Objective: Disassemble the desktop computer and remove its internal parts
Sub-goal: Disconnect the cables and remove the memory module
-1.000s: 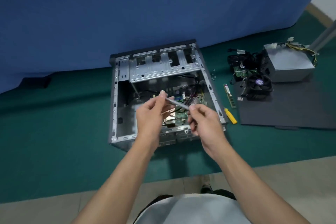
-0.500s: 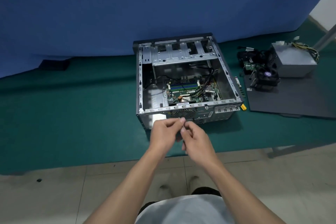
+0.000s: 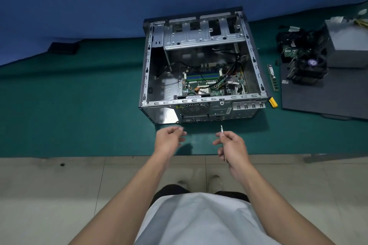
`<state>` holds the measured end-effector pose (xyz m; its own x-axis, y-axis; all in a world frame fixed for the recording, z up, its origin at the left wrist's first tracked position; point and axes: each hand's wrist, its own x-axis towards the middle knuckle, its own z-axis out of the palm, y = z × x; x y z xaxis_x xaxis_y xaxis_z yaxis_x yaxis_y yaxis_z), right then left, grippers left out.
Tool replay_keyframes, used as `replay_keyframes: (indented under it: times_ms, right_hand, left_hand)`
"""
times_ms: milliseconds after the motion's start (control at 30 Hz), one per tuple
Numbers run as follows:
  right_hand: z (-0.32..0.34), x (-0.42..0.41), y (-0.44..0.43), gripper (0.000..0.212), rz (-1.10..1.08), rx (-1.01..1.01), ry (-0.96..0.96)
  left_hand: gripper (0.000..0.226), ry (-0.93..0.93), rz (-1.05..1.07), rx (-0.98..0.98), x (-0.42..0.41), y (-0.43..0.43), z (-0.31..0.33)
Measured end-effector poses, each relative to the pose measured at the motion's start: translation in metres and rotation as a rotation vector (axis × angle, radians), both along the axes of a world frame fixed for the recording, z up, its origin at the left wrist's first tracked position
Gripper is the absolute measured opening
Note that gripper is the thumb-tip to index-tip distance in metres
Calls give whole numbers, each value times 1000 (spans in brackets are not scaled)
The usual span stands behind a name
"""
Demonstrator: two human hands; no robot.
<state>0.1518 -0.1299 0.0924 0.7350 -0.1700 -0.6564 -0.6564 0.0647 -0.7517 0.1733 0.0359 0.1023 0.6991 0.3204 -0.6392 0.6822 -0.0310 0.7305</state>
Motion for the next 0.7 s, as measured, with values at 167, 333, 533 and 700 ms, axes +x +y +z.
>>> replay_keyframes:
  times_ms: [167, 333, 533, 700]
  right_hand:
    - [-11, 3, 17, 17, 94, 37, 48]
    - [-19, 14, 40, 11, 128, 96, 91]
    - [-43, 30, 63, 9, 38, 123, 172]
    - [-61, 40, 74, 12, -21, 104, 201]
  left_hand:
    - [11, 6, -4, 7, 1, -9, -10]
    - [14, -6, -56, 28, 15, -7, -13]
    - [12, 112, -33, -81, 33, 4, -34]
    - [16, 179, 48, -276, 42, 4, -51]
